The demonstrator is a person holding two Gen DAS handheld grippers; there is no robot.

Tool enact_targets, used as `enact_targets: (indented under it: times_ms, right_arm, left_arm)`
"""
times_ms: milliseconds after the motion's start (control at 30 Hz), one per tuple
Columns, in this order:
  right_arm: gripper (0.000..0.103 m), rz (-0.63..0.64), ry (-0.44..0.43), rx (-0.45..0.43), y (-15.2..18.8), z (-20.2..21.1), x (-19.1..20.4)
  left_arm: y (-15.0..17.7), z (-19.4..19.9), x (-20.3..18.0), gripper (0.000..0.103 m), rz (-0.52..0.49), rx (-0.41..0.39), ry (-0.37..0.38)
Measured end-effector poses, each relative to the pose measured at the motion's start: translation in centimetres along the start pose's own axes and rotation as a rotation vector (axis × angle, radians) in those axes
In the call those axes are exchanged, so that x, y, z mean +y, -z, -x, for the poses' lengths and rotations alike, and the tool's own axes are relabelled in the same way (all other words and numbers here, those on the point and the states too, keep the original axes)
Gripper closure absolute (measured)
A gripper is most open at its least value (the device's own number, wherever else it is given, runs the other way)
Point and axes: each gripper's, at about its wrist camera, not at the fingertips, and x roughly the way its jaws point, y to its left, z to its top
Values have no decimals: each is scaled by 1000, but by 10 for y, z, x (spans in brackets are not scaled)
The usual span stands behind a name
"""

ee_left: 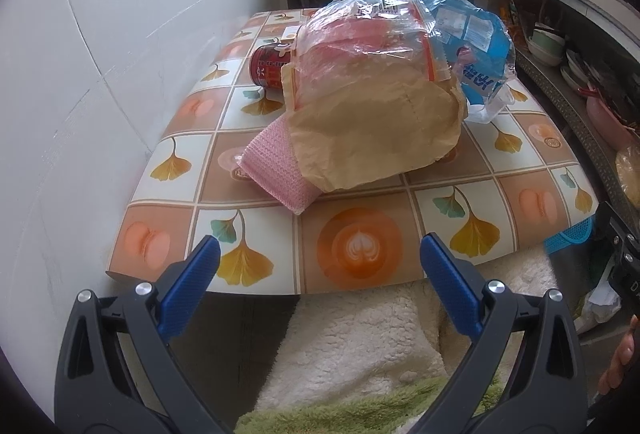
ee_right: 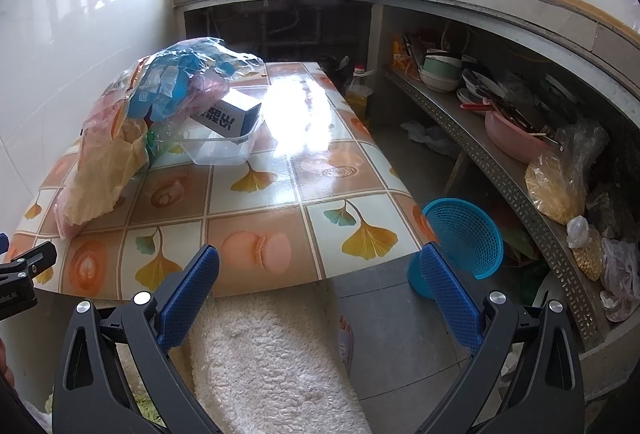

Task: Collect trash
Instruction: 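Reach the left tool into the pile and grasp the clear red-striped bag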

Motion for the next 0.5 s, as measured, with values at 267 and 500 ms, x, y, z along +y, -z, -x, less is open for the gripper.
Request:
enact_targets:
  times_ms: [267,500]
  right_arm:
    - [5,69,-140,-59,-34,-13,25]
    - [5,112,-230,-146,-82,-20,49]
  left_arm:
    - [2,-23,15,7,43,68,165]
    - [-21,-24,30,7,103,-11,320]
